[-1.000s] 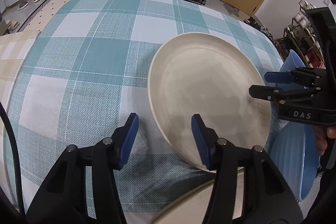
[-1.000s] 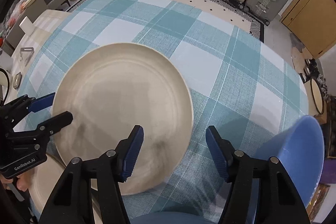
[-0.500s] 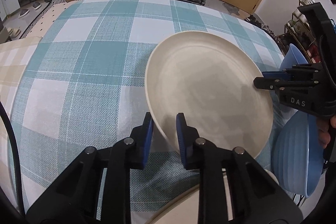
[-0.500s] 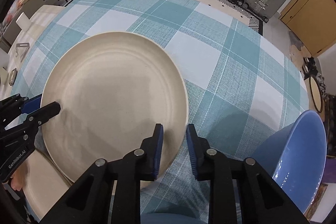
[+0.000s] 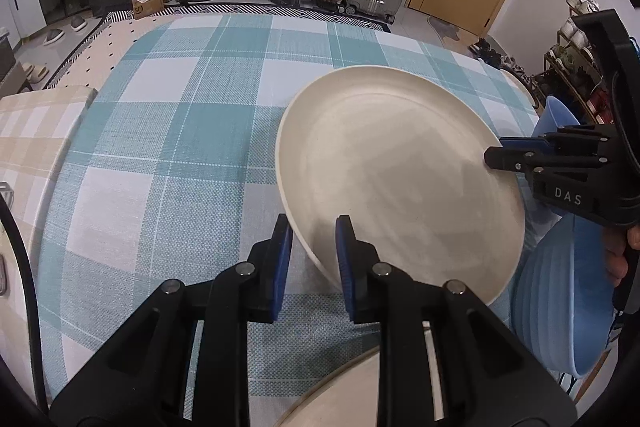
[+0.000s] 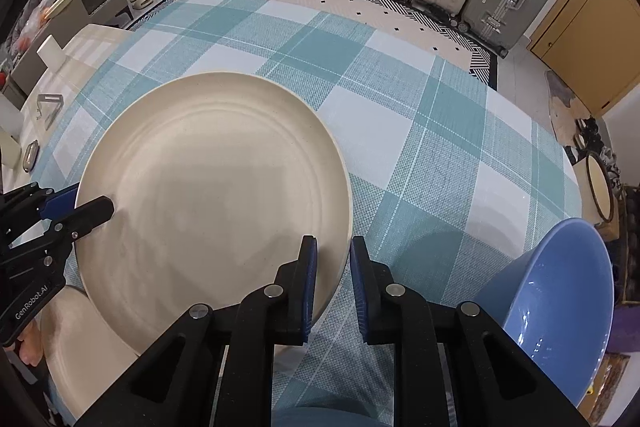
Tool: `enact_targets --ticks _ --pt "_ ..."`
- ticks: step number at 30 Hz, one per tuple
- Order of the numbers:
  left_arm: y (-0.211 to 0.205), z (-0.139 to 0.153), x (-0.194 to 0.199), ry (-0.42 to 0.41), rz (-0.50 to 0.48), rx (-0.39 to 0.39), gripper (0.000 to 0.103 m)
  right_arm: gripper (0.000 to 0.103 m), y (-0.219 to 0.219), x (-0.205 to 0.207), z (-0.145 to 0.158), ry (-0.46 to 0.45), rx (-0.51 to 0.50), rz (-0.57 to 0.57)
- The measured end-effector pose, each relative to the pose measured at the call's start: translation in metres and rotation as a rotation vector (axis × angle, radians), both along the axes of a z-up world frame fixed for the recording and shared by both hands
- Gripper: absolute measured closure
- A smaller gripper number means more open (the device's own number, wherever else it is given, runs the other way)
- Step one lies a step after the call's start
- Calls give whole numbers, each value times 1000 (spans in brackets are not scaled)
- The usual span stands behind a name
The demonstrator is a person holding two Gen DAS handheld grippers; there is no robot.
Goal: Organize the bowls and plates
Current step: 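Lift the cream plate with both tools, tilting it up off the cloth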
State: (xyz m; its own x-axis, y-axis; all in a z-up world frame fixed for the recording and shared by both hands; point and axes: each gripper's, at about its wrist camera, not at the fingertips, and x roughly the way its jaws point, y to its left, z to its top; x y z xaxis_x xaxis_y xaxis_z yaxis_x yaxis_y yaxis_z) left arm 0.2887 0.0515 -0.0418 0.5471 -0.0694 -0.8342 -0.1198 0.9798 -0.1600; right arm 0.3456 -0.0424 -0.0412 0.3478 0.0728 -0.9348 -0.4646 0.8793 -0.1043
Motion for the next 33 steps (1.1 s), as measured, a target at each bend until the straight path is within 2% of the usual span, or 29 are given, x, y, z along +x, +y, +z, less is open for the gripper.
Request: enact_targets --ticks 17,33 --pt "9 56 -39 -92 43 27 84 86 14 -35 48 -97 50 33" --pt "-1 107 -93 -164 50 61 84 86 15 -81 93 -172 85 47"
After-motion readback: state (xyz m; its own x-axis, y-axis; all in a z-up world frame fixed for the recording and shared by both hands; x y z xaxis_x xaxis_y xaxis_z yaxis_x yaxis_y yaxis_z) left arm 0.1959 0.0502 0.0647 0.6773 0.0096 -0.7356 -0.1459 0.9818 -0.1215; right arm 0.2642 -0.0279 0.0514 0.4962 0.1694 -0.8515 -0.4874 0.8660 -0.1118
